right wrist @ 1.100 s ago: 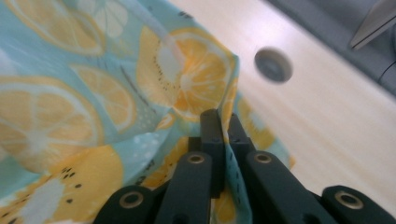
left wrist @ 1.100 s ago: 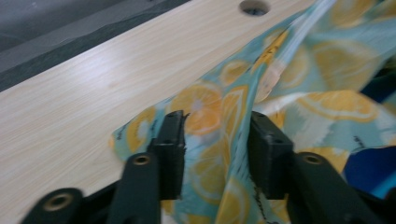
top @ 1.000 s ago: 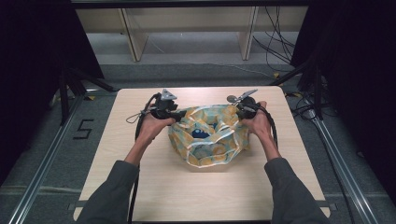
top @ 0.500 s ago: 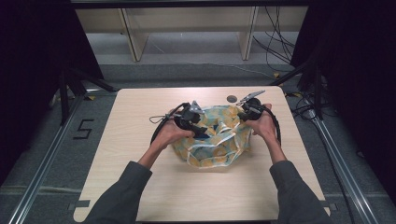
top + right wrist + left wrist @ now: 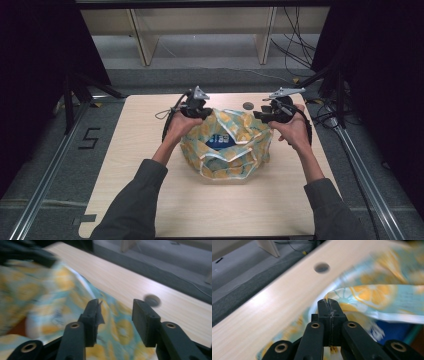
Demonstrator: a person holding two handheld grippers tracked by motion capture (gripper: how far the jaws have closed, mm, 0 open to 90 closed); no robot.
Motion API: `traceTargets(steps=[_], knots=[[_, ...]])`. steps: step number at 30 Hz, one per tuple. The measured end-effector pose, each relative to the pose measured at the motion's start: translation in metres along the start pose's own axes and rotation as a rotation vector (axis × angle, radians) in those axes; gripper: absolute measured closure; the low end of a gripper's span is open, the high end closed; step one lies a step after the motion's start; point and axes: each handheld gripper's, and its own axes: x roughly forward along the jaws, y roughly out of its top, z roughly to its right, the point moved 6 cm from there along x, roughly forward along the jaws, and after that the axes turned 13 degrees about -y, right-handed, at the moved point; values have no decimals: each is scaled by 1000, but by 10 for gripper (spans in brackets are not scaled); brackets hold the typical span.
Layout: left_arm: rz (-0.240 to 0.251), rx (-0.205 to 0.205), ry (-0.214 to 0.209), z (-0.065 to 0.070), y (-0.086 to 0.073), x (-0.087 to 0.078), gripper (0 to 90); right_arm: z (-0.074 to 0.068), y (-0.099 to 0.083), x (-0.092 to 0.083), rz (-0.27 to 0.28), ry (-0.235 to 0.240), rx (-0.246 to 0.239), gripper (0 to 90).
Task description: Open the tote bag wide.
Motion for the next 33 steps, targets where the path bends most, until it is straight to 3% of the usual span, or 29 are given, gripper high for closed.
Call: traceTargets(steps=[1,2,3,4,5,7,9,10,11,12,15,16,18,20,23,26,27,28,30,32,33], knots=[[-2,-3,20,-6,3,0,892,-6,6,-9,20,42,-19,616],[21,-37,45,-11,5,3,892,-15,9,-15,28,64,-21,650],[2,-39,63,-18,5,4,892,-24,10,-18,39,93,-28,680],[-19,-33,92,-27,2,6,892,-34,8,-21,28,131,-53,738],[-35,-61,105,-32,-2,10,892,-46,3,-23,0,170,-76,768],[-66,-85,141,-45,-14,18,892,-64,-6,-20,-36,201,-159,820],[-85,-116,152,-54,-30,26,891,-81,-16,-11,-66,222,-190,837],[-103,-131,155,-57,-39,29,891,-86,-22,-5,-98,210,-211,838],[-99,-183,141,-58,-52,35,891,-90,-27,2,-122,184,-227,835],[-105,-191,142,-60,-57,37,889,-95,-33,15,-151,154,-246,826],[-136,-217,137,-65,-75,39,882,-100,-39,32,-206,125,-269,823],[-145,-235,151,-68,-81,37,878,-97,-40,38,-219,92,-310,824],[-140,-267,145,-73,-90,31,858,-86,-38,50,-230,21,-313,843],[-128,-262,118,-70,-89,24,798,-67,-33,61,-246,-45,-270,854],[-80,-226,111,-59,-72,6,696,-46,-28,76,-273,-108,-260,872],[-37,-106,103,-35,-43,-20,603,-38,-25,85,-279,-120,-236,882],[-38,-93,86,-26,-38,-24,592,-37,-26,87,-295,-129,-233,884],[-40,-44,55,-10,-30,-28,589,-35,-26,90,-290,-129,-251,884],[-61,15,5,10,-21,-30,583,-37,-26,93,-297,-127,-216,885],[-76,5,-51,34,-19,-16,564,-37,-26,93,-285,-109,-217,884],[-97,15,-54,40,-20,-6,535,-38,-25,92,-279,-101,-225,884]])
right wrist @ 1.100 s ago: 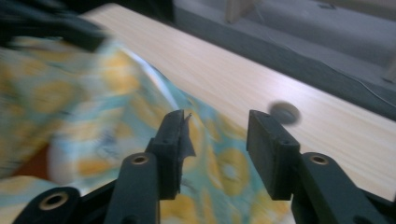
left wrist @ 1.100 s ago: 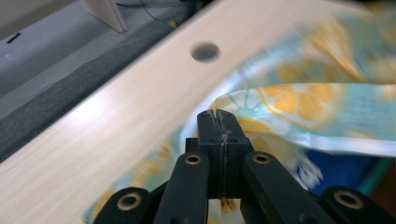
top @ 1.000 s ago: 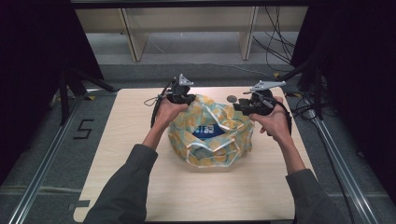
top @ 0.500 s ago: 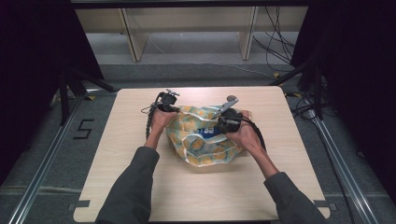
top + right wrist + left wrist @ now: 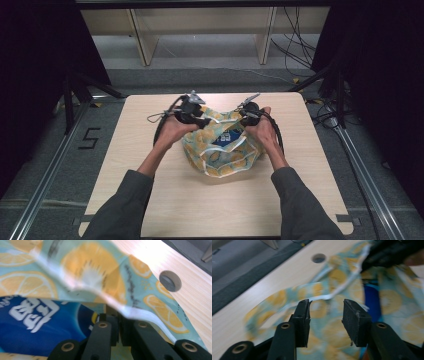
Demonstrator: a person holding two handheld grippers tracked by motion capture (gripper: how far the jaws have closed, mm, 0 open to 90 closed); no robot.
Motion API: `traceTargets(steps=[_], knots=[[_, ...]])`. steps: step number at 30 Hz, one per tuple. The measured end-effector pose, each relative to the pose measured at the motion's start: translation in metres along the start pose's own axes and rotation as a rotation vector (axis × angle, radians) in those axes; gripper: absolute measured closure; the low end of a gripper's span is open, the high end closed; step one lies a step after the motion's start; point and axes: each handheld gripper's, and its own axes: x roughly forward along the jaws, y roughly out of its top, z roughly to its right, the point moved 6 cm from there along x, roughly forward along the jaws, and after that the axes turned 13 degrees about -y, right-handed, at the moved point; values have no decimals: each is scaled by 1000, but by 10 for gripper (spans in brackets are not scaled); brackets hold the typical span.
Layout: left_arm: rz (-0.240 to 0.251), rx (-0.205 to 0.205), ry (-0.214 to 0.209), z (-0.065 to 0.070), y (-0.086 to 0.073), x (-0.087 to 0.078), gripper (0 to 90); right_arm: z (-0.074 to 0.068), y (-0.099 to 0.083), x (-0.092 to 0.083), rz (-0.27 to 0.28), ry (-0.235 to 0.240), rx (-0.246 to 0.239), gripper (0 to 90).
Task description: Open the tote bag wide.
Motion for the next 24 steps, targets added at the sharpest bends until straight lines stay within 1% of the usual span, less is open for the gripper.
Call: traceTargets(steps=[1,2,3,4,5,6,7,8,9,10,11,12,13,14,15,16,17,18,19,20,21,22,23,24], knots=[[-40,8,-9,5,-1,14,511,0,1,-2,12,5,-4,883],[-57,3,-14,6,-2,22,478,-3,2,-7,9,29,19,879],[-80,-9,-19,6,-3,29,456,-4,3,-9,21,31,13,876],[-102,-29,-20,5,-5,41,429,-6,3,-11,24,40,20,874],[-121,-44,-28,5,-7,50,399,-6,3,-15,35,52,-2,872],[-128,-51,-14,3,-8,59,383,-7,3,-18,42,63,-3,872],[-143,-48,1,1,-10,64,380,-10,3,-20,63,75,15,871],[-149,-22,33,-4,-10,71,403,-11,2,-23,55,85,3,871],[-136,-13,35,-6,-9,72,580,-13,1,-24,73,105,1,869],[-120,-4,34,-9,-8,72,715,-14,-1,-27,52,104,-7,868],[-106,-12,37,-12,-6,72,821,-15,-2,-28,74,105,-21,865],[-90,-18,32,-13,-4,69,885,-18,-5,-32,68,126,-19,863],[-82,-15,24,-13,-3,66,890,-22,-9,-38,66,145,-43,863],[-58,-15,9,-13,0,61,891,-24,-12,-40,72,156,-49,863],[-23,-30,-12,-12,3,55,891,-28,-17,-45,63,166,-63,864],[-5,-35,-21,-12,5,50,891,-30,-24,-50,72,168,-99,866],[18,-50,-34,-13,8,44,891,-32,-28,-54,75,189,-103,866],[40,-69,-49,-15,10,38,891,-34,-33,-59,78,207,-118,866],[54,-90,-56,-16,11,33,891,-36,-37,-62,95,216,-121,866],[64,-98,-54,-19,12,29,891,-39,-43,-68,73,238,-128,866],[70,-110,-57,-21,12,25,891,-42,-46,-71,89,236,-136,869],[77,-122,-70,-23,13,21,892,-45,-50,-76,92,253,-149,872],[88,-138,-86,-23,13,17,892,-48,-55,-80,81,262,-162,877],[102,-151,-104,-22,14,12,892,-52,-59,-83,85,268,-178,888]])
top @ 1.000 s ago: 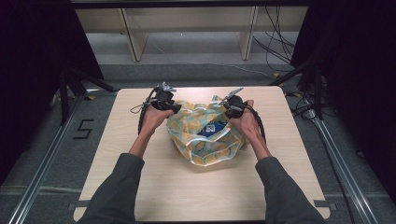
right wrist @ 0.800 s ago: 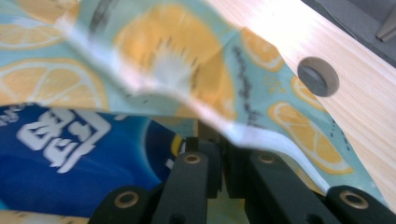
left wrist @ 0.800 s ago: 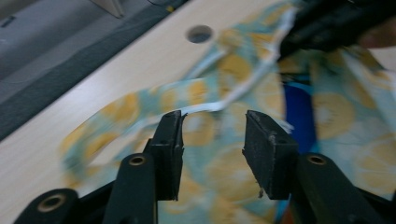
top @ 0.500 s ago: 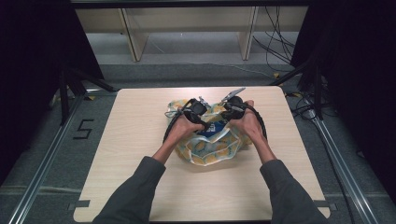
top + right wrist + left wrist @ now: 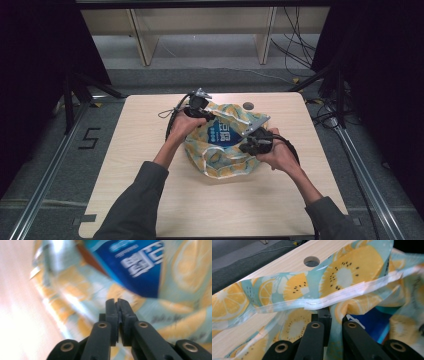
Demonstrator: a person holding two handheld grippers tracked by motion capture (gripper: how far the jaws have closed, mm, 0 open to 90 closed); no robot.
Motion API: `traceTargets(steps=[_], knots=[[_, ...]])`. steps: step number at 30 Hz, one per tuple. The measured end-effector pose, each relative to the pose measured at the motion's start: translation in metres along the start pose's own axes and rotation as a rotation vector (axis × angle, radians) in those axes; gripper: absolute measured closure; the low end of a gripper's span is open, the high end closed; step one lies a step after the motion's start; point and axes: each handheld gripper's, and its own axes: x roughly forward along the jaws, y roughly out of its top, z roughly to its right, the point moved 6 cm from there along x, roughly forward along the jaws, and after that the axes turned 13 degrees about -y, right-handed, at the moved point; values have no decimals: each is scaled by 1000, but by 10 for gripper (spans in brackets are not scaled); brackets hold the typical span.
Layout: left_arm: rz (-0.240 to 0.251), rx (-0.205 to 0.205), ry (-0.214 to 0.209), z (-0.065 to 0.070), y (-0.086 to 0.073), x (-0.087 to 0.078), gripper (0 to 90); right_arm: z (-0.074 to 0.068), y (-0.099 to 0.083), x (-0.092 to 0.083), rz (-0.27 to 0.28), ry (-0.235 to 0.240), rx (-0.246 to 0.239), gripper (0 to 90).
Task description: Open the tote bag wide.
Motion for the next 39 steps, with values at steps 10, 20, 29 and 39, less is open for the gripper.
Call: traceTargets(steps=[10,20,29,39], knots=[[9,94,-65,29,8,-33,893,-5,20,-34,133,-77,-9,900],[88,93,-112,11,6,-45,892,25,36,-42,183,-191,33,745],[87,-38,-58,-10,-4,-35,888,24,44,-2,105,-129,19,684],[-84,-90,85,-43,-41,18,846,78,39,53,-53,-277,135,897]])
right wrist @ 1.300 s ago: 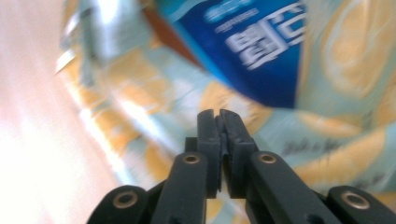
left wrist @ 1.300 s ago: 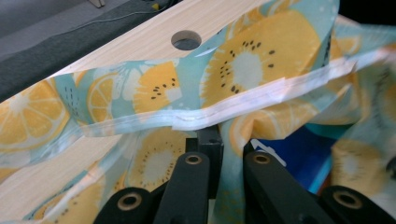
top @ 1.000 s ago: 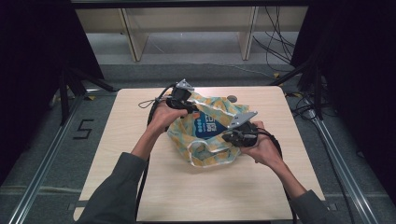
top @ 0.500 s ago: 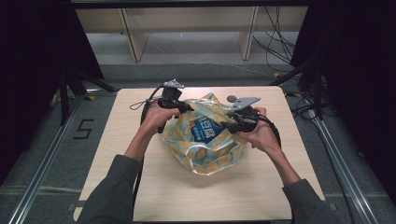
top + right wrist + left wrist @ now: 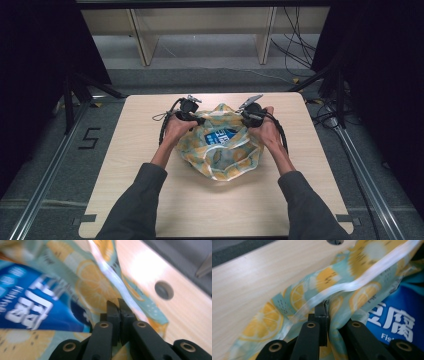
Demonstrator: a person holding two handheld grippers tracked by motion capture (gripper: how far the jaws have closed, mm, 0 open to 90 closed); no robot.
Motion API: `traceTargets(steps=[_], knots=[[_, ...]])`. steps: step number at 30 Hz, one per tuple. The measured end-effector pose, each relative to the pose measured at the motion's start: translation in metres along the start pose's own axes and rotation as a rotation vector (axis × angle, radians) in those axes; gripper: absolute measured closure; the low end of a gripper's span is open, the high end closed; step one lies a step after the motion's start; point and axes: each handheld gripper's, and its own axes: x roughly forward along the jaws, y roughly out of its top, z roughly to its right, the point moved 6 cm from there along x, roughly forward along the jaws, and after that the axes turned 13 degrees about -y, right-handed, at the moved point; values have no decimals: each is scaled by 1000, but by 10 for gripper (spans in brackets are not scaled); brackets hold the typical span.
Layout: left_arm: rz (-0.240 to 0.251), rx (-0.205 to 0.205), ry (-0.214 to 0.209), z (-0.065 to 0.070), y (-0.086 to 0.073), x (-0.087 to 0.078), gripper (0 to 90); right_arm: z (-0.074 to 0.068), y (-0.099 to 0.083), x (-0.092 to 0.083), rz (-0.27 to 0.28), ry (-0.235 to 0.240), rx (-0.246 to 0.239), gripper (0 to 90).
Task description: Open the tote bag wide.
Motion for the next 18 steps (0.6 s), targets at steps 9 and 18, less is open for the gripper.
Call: traceTargets(steps=[9,18], knots=[[-26,-39,5,-7,-13,23,822,1,-24,24,-74,-13,49,793],[-19,-37,3,-5,-9,18,838,-9,-4,-46,100,136,105,762]])
